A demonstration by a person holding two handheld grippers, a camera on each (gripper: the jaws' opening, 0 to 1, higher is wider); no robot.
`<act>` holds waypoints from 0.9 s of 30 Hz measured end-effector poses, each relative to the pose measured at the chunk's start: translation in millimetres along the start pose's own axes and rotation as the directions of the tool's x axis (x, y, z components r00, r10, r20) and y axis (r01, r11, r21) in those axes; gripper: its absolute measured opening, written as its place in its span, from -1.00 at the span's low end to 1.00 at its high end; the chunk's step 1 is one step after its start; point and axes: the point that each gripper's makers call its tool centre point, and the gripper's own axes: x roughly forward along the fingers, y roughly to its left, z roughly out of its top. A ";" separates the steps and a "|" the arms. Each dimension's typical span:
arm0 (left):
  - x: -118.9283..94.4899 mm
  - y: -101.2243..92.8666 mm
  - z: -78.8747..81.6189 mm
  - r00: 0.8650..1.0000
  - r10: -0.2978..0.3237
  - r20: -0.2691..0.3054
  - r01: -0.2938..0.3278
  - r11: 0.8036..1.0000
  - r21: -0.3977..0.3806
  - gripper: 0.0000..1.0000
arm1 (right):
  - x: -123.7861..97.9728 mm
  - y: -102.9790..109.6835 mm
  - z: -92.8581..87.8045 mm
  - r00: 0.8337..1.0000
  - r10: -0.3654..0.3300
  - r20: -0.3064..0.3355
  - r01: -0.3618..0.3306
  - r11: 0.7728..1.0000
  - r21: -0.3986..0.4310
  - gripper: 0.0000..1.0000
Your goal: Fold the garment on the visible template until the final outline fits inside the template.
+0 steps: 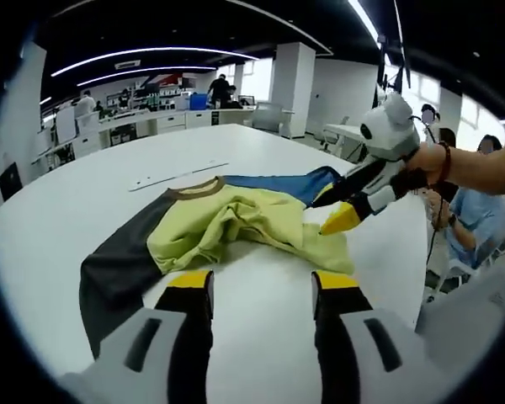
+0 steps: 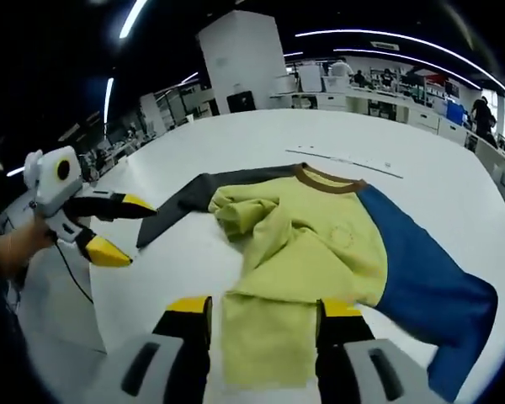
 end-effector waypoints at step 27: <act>82.2 21.8 9.6 0.999 0.023 -0.022 -0.024 0.999 -0.029 -0.53 | -0.4 30.9 -72.2 0.993 -0.009 -0.116 0.003 0.999 -0.054 -0.45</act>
